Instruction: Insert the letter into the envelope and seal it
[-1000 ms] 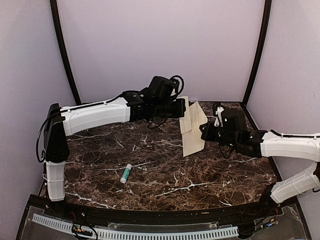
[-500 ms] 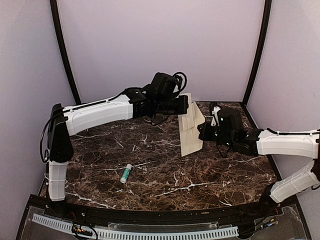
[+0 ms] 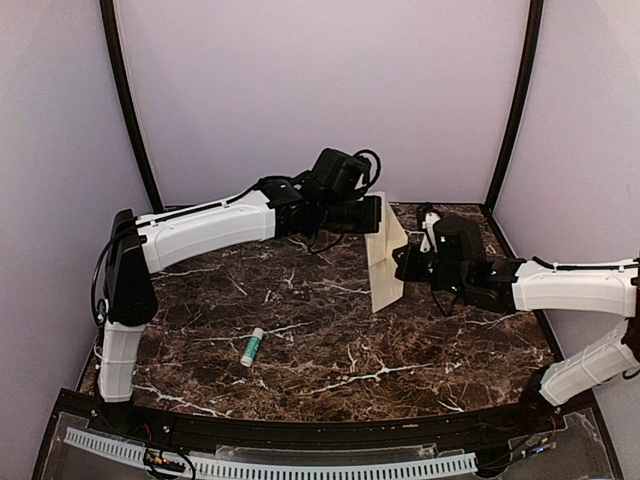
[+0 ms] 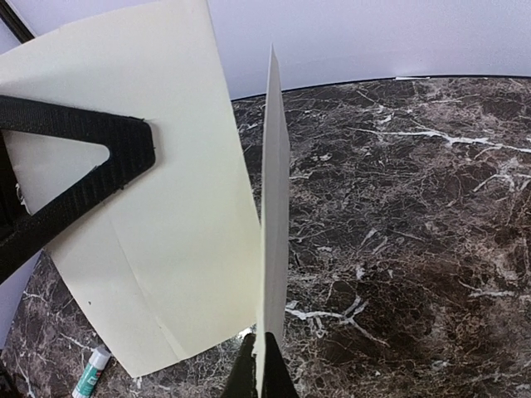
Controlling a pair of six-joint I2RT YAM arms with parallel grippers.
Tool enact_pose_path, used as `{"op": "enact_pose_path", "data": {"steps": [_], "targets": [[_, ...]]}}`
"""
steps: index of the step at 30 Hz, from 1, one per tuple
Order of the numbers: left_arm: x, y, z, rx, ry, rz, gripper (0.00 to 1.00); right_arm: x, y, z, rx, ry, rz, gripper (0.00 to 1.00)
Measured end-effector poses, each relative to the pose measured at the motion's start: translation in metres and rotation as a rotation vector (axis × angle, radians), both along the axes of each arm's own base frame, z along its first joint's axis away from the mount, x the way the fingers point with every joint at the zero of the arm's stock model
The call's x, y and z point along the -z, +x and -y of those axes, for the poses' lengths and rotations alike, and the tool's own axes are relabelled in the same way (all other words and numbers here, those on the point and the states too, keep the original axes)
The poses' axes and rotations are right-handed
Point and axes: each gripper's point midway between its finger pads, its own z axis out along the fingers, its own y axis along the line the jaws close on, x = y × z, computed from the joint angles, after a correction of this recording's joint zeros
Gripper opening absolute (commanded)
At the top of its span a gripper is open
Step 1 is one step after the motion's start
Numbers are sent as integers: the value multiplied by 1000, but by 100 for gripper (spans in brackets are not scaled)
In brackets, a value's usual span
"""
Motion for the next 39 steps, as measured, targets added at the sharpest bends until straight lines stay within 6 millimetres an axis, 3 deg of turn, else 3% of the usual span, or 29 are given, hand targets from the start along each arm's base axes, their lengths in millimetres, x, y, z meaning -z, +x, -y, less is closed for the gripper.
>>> {"op": "enact_pose_path", "data": {"steps": [10, 17, 25, 39], "targets": [[1, 2, 13, -2, 0, 1, 0, -9, 2, -5, 6, 33, 38, 0], [19, 1, 21, -5, 11, -39, 0, -13, 5, -5, 21, 59, 72, 0], [31, -4, 20, -8, 22, -91, 0, 0, 8, -1, 49, 66, 101, 0], [47, 2, 22, -40, 22, -144, 0, -8, -6, -13, -8, 49, 210, 0]]}}
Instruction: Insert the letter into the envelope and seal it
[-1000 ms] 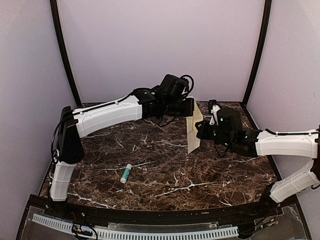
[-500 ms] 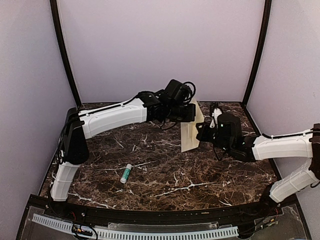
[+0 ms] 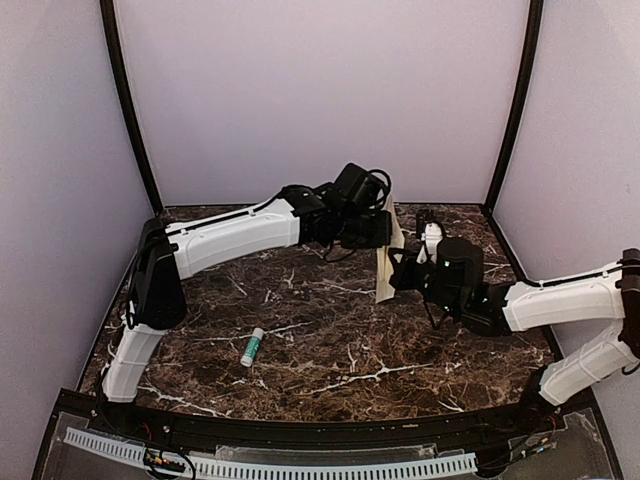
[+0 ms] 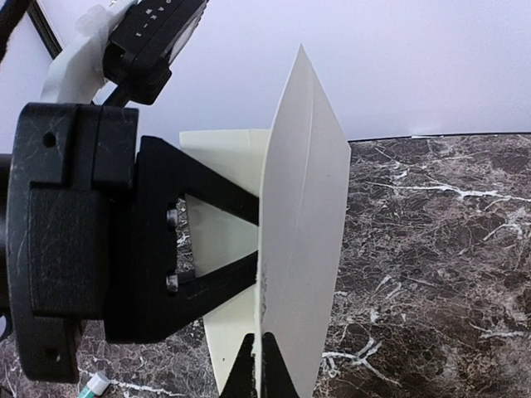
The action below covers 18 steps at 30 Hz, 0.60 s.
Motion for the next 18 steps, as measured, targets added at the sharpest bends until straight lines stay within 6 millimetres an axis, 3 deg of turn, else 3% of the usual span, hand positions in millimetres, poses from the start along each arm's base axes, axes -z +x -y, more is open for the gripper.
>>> {"op": "enact_pose_path", "data": {"steps": [7, 15, 18], "targets": [[-1, 3, -1, -1, -13, -12, 3, 0, -6, 5, -4, -10, 15, 0], [-6, 0, 6, 50, -46, -28, 31, -1, -7, 10, 5, -22, 25, 0], [-8, -5, 10, 100, -65, -46, 36, -1, -6, 12, 20, -28, 23, 0]]}}
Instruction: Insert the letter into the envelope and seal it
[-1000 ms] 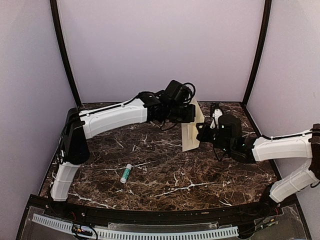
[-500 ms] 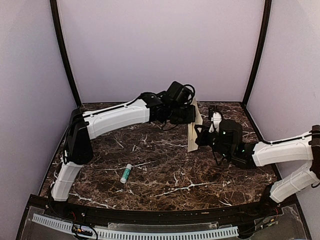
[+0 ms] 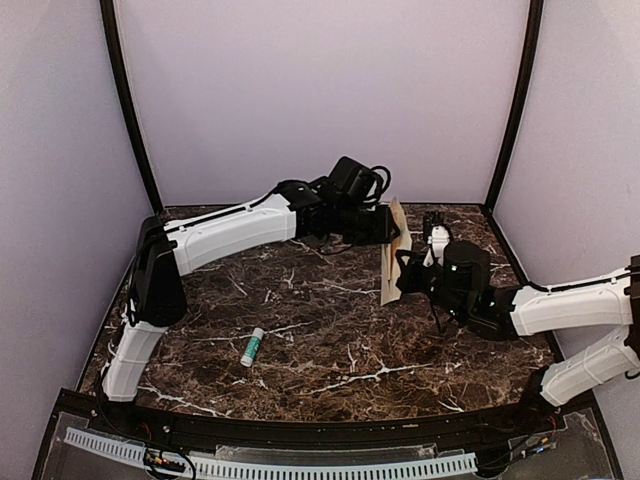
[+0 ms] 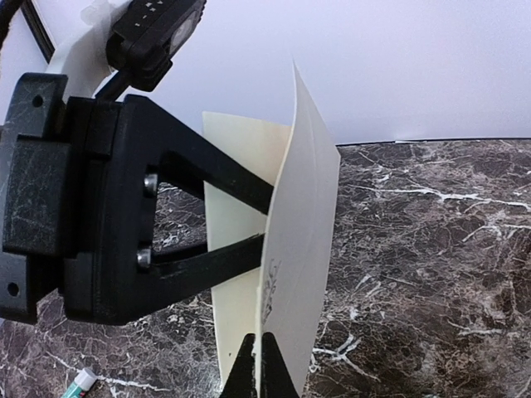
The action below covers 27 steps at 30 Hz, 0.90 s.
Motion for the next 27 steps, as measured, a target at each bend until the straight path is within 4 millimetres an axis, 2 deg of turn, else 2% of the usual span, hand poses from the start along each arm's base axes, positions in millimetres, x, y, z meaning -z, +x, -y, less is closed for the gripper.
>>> {"op": "enact_pose_path", "data": {"steps": [9, 14, 18, 22, 27], "targets": [[-3, -13, 3, 121, 1, 10, 41, 0, -3, 9, 23, -21, -18, 0], [-5, -28, -9, 178, 30, 32, 42, -15, -8, 12, 5, 16, -3, 0], [-6, -31, -17, 182, 51, 57, 41, -29, -13, 11, -21, 52, 13, 0], [-4, -29, -22, 173, 68, 79, 41, -25, -14, 9, -37, 40, -7, 0], [5, -30, -36, 167, 100, 88, 52, -20, -12, 12, -36, 24, -41, 0]]}}
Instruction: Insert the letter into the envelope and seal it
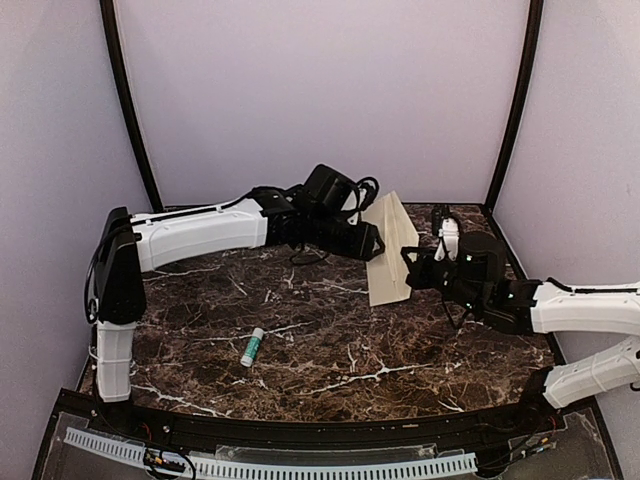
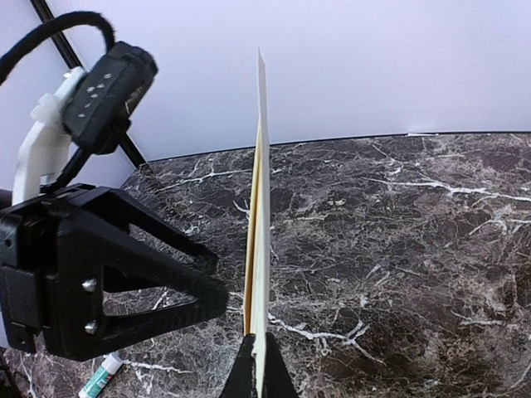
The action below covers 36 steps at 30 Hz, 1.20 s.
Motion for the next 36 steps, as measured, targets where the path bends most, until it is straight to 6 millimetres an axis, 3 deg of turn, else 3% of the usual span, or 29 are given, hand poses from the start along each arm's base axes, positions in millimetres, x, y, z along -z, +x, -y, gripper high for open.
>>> {"op": "enact_pose_path", "data": {"steps": [4, 8, 13, 17, 21, 27, 36], "targets": [[-2, -3, -24, -6, 10, 4, 59, 5, 4, 4, -20, -1, -40, 0], [-13, -4, -66, -47, 12, 36, 61, 5, 7, -3, -89, 2, -82, 0], [-14, -8, -125, -132, 29, 91, 71, 17, 6, -36, -260, -17, -178, 0], [-3, -17, -157, -174, 57, 118, 74, 38, -8, -65, -431, -29, -294, 0], [0, -25, -174, -198, 69, 144, 76, 56, -23, -74, -522, -21, -393, 0], [-3, -28, -187, -228, 51, 181, 76, 63, -28, -75, -509, 36, -458, 0], [9, -31, -191, -237, 53, 169, 74, 142, -27, -56, -348, -12, -656, 0]]}}
